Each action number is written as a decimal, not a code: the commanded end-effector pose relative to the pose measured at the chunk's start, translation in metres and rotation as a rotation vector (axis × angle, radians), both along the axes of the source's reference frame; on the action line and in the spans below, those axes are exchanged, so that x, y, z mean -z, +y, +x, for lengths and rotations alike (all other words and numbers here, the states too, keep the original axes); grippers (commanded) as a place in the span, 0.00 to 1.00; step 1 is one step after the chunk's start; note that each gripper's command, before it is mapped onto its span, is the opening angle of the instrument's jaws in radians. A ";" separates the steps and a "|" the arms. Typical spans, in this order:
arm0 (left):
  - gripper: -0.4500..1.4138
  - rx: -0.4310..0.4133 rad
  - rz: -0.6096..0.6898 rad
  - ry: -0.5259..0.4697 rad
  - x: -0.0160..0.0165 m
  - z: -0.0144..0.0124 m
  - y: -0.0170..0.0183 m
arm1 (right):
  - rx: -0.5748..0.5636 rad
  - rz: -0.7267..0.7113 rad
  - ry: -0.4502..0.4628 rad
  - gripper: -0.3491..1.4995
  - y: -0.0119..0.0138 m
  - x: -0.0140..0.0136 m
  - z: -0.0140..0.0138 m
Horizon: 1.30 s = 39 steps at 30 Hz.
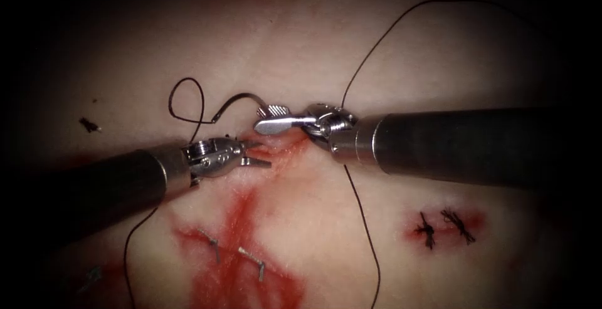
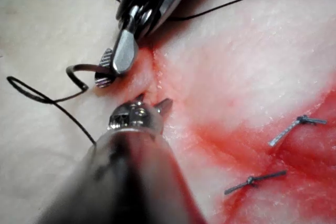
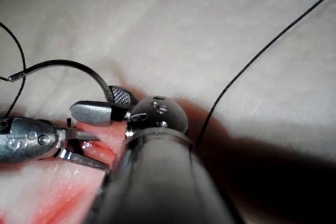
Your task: Wound Closure
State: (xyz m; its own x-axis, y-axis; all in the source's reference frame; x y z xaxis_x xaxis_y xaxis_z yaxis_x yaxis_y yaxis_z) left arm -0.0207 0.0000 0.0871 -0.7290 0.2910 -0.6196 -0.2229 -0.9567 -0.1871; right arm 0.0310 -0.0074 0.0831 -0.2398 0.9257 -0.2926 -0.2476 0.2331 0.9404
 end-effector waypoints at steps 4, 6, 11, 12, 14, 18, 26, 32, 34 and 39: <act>0.47 -0.002 -0.005 0.001 -0.0006 -0.0008 -0.0001 | 0.006 -0.188 -0.065 0.99 0.0016 -0.0004 0.0001; 0.46 0.001 -0.006 0.004 -0.0006 -0.0009 -0.0003 | 0.009 -0.259 -0.093 0.99 0.0022 0.0000 0.0000; 0.45 -0.007 -0.001 -0.002 -0.0011 -0.0012 -0.0011 | 0.023 -0.464 -0.168 0.99 0.0042 0.0018 -0.0001; 0.45 -0.010 0.000 0.003 -0.0012 -0.0012 -0.0012 | 0.026 -0.503 -0.182 0.99 0.0044 0.0022 -0.0002; 0.45 -0.016 0.003 0.004 -0.0014 -0.0012 -0.0013 | 0.036 -0.596 -0.214 0.99 0.0049 0.0031 -0.0003; 0.45 -0.027 0.005 0.011 -0.0017 -0.0010 -0.0017 | 0.122 -0.750 -0.298 0.99 0.0051 0.0045 -0.0004; 0.45 -0.057 0.011 0.025 -0.0026 -0.0010 -0.0024 | 0.379 -0.973 -0.424 0.99 0.0038 0.0057 0.0011; 0.46 -0.060 0.035 0.035 -0.0033 -0.0008 -0.0029 | 0.453 -1.101 -0.466 0.99 0.0027 0.0062 0.0031; 0.46 -0.060 0.039 0.040 -0.0035 -0.0007 -0.0030 | 0.456 -1.131 -0.475 0.99 0.0026 0.0065 0.0037; 0.46 -0.072 0.062 0.056 -0.0044 -0.0004 -0.0035 | 0.460 -1.194 -0.516 0.99 0.0028 0.0074 0.0047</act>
State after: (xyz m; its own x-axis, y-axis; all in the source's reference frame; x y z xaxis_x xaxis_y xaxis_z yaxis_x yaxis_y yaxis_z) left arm -0.0205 -0.0037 0.0910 -0.7840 0.2788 -0.5546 -0.1688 -0.9555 -0.2418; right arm 0.0350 -0.0046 0.0754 0.3987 0.0128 -0.9170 -0.1855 0.9804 -0.0670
